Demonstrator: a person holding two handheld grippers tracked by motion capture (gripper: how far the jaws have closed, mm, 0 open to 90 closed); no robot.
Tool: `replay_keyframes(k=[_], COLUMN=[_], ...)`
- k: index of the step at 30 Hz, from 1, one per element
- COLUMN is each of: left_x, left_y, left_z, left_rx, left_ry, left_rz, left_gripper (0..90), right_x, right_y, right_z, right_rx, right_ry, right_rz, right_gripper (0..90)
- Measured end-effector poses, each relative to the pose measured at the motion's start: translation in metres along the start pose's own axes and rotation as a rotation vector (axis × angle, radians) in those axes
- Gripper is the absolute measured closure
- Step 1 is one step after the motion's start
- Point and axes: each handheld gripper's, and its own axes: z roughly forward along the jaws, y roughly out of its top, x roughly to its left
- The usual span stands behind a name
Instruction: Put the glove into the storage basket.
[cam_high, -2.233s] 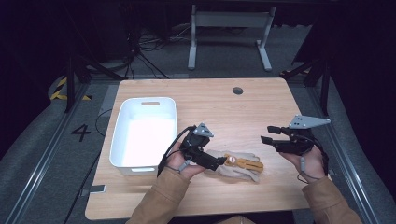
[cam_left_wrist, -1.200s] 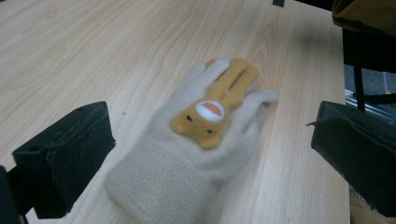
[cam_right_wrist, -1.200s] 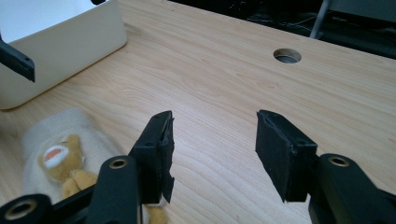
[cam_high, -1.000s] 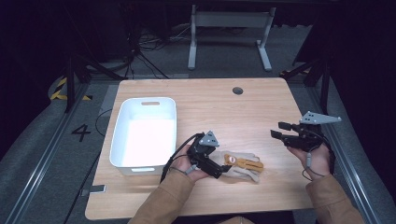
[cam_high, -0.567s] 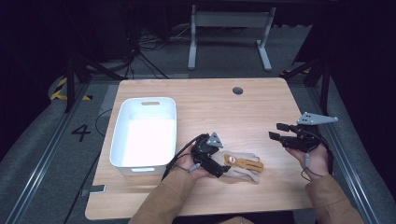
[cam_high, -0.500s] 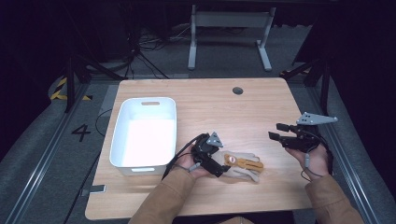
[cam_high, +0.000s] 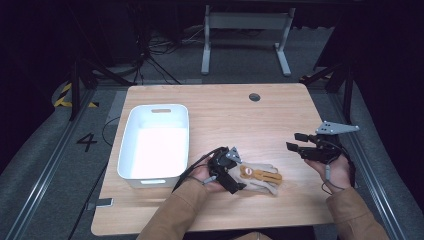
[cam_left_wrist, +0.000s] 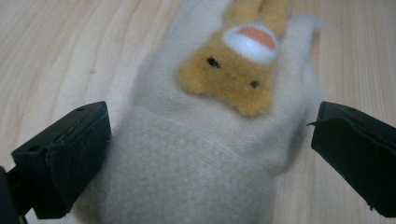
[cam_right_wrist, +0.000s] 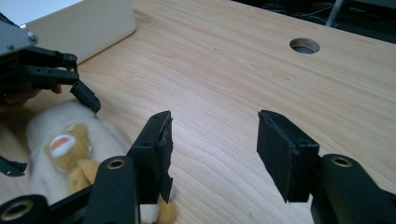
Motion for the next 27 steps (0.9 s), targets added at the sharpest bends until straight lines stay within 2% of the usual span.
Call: replay_keyframes(k=[6,15,20,27], left_x=[-0.002,-0.005,-0.011,-0.011], left_y=[-0.002,-0.002,-0.002,-0.001], left_z=[0.003,0.013,0.021,0.021], left_rx=[0.006,0.06,0.105,0.112], left_ry=[-0.002,0.013,0.073,0.083], left_rz=[0.008,0.034,0.067,0.059], left_gripper=[0.0,0.0,0.0,1.4], right_x=[-0.001,0.0,0.0,-0.001], right_y=[0.0,0.0,-0.001,-0.001], right_z=[0.0,0.001,0.0,0.001], right_rx=[0.001,0.007,0.005,0.009], right_ry=[0.001,0.003,0.004,0.003], right_rz=[0.002,-0.002,0.001,0.003], right_gripper=[45.7,45.7,45.7,45.7])
